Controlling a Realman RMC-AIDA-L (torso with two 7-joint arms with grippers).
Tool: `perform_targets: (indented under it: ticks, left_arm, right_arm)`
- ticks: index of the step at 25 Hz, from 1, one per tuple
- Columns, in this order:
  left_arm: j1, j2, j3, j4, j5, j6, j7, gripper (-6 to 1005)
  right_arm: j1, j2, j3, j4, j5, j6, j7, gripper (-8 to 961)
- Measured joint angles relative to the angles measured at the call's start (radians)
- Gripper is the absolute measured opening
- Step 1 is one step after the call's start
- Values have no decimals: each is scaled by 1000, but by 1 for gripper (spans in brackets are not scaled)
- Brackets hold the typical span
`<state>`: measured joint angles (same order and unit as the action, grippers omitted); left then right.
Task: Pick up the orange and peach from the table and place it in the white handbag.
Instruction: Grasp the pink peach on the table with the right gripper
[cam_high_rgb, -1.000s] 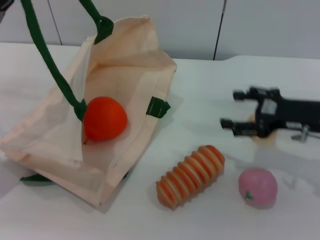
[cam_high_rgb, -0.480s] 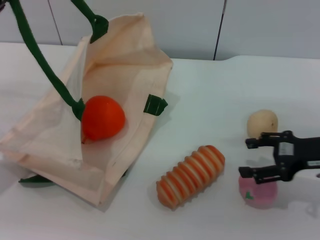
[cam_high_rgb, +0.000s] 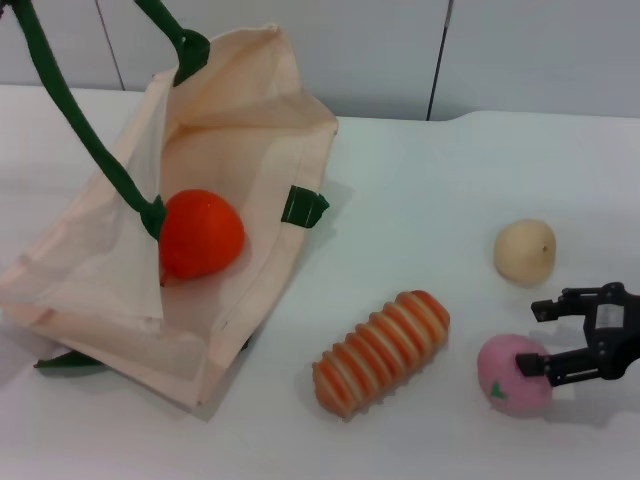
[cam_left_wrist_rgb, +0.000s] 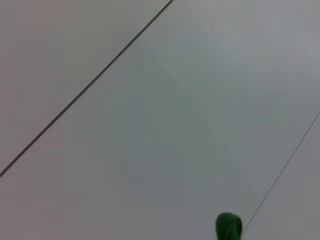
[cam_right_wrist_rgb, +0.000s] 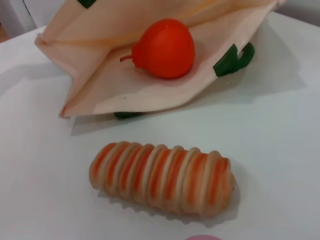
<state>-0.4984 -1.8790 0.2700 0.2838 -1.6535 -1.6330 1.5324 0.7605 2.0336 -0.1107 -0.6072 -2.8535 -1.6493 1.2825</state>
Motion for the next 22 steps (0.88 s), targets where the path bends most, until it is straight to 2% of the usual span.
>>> perform_targets:
  ticks: [6,13,22]
  left_arm:
    - [-1,0,0,0,0,10,0,120]
    - [0,0,0,0,0,12,0,121]
    - [0,0,0,0,0,13,0,120]
  right_arm:
    - [15,1,-6,26,-41,-2,17,879]
    - [18,1,-67,49,-42,-3,46,878]
    - [17,2,-69,49,-41,22,53,862]
